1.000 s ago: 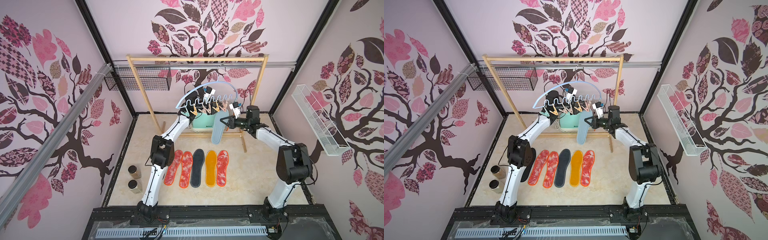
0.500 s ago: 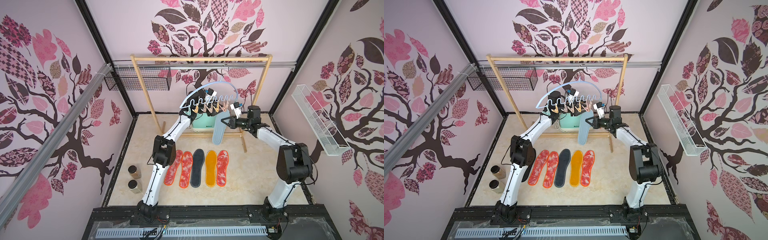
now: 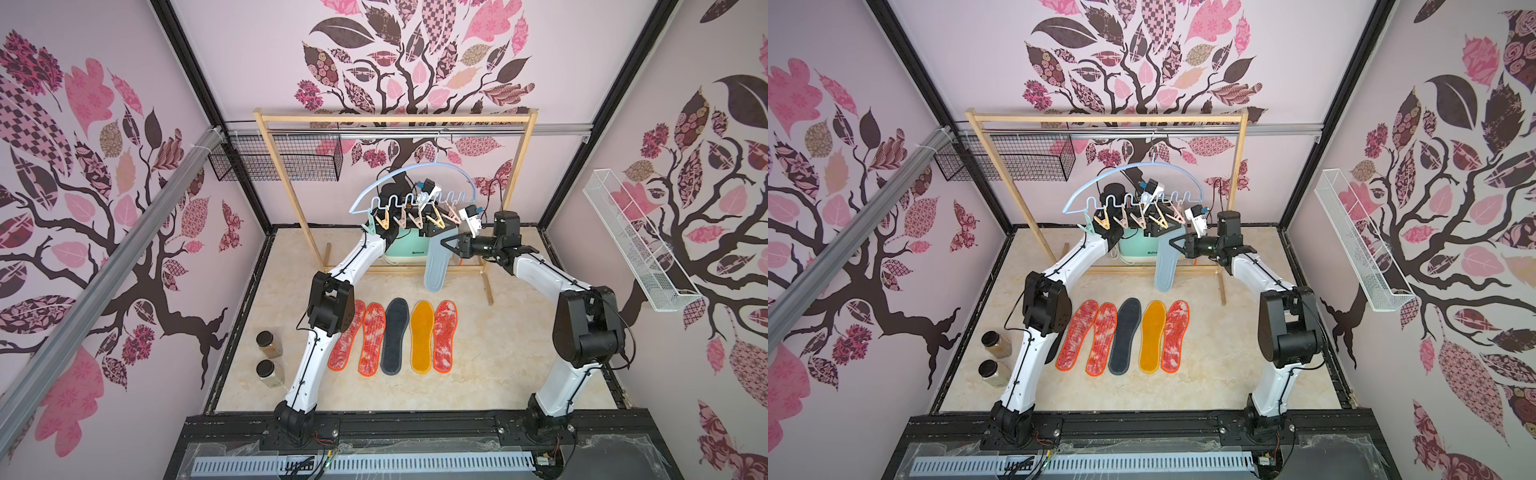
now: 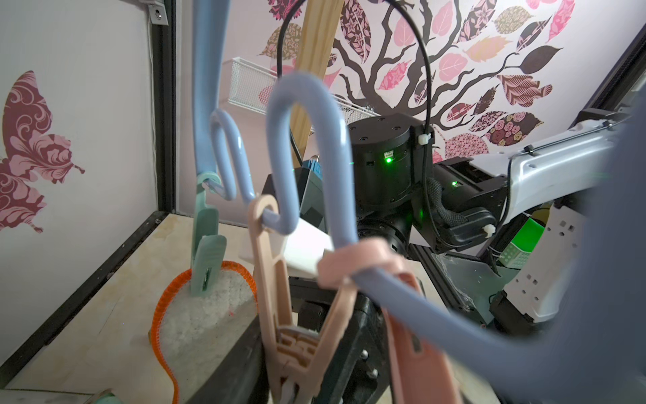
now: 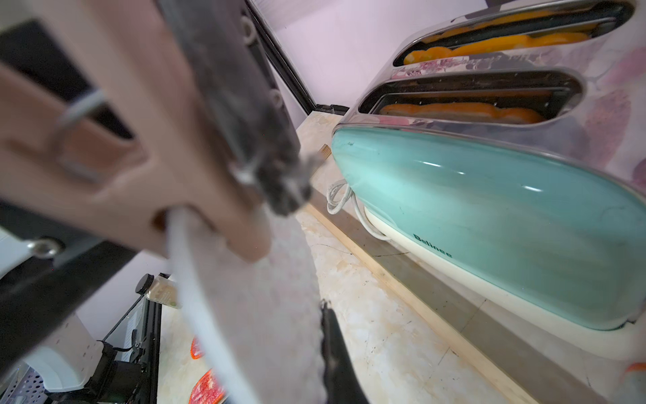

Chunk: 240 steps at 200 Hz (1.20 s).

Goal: Take the shoe insoles off the hanger
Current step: Open the clamp at the hanger.

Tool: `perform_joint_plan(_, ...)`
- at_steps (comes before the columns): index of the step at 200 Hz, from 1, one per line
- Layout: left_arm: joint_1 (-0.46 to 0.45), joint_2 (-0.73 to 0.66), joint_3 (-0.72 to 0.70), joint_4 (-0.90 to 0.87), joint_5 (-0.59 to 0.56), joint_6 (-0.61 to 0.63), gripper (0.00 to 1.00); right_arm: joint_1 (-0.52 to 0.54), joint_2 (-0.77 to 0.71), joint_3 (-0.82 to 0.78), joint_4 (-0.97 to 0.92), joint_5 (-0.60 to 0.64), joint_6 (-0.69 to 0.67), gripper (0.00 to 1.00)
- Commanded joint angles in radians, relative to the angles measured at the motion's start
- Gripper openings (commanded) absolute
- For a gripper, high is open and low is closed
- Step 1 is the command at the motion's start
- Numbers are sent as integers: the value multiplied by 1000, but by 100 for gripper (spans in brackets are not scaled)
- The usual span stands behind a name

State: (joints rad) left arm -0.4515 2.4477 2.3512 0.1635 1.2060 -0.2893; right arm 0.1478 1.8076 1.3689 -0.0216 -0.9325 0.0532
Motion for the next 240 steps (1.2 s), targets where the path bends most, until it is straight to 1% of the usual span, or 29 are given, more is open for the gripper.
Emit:
perform_joint_plan(1, -6, 10, 46, 103, 35, -48, 51, 1, 25, 53, -29, -19, -24, 3)
perform_joint_plan(21, -10, 24, 68, 128, 42, -70, 48, 1, 29, 61, -37, -23, -26, 3)
perform_joint_plan(53, -10, 32, 72, 155, 52, -89, 42, 1, 29, 63, -49, -25, -33, 3)
perform_joint_plan(77, -12, 33, 71, 166, 53, -101, 34, 1, 33, 65, -50, -26, -33, 3)
perform_joint_plan(92, -11, 34, 70, 166, 53, -102, 25, 2, 36, 68, -55, -28, -33, 3)
perform_joint_plan(135, -11, 32, 62, 164, 37, -101, 15, -1, 35, 66, -68, -12, -30, 3)
perform_joint_plan(174, -8, 19, 36, 156, 5, -84, 13, -3, 26, 6, -63, 29, 3, 3)
perform_joint_plan(221, 7, -6, -1, 150, -20, -65, 12, 0, -40, -151, 79, 59, 112, 3)
perform_joint_plan(240, 13, -11, -10, 149, -30, -65, 12, 5, -67, -188, 83, 79, 120, 3)
